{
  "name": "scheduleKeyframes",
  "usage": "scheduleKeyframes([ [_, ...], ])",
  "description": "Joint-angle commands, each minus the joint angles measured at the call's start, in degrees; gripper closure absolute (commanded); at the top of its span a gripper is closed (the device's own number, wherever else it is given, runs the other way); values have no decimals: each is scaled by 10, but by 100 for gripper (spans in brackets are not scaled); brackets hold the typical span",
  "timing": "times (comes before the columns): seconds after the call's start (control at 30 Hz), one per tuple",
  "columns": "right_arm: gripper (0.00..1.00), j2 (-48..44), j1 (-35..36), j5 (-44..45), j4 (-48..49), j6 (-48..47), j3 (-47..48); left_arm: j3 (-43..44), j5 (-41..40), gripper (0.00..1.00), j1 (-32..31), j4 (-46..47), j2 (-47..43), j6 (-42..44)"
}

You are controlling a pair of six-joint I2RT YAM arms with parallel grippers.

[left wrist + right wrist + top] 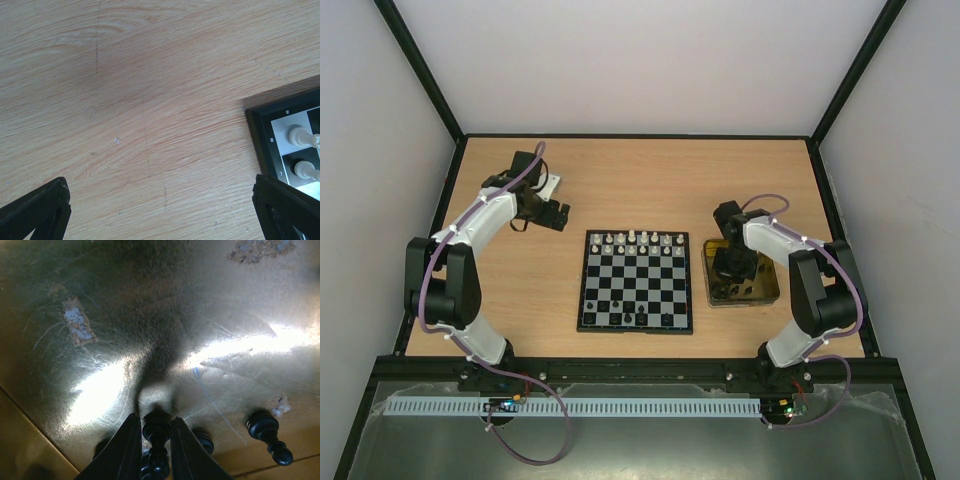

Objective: Set up the chess pieces on the board
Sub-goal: Pick up the chess piece from the storage box.

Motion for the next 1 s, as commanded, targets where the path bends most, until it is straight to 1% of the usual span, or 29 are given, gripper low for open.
scheduleKeyframes([
  [0.0,84,6,-3,2,4,-6,-12,12,-4,1,-2,-8,5,1],
  [0.1,90,6,-3,2,6,-6,-16,12,-4,1,-1,-7,5,1],
  [0.3,92,3,-3,2,7,-5,-20,13,-5,1,-2,-7,4,0],
  [0.43,98,1,-3,4,5,-4,-18,12,-5,1,-2,-7,4,0],
  [0.77,98,-11,-3,23,-35,-1,37,13,-5,1,-2,-7,3,1],
  [0.97,98,-25,-3,30,-54,2,54,15,-2,1,-2,-8,2,1],
])
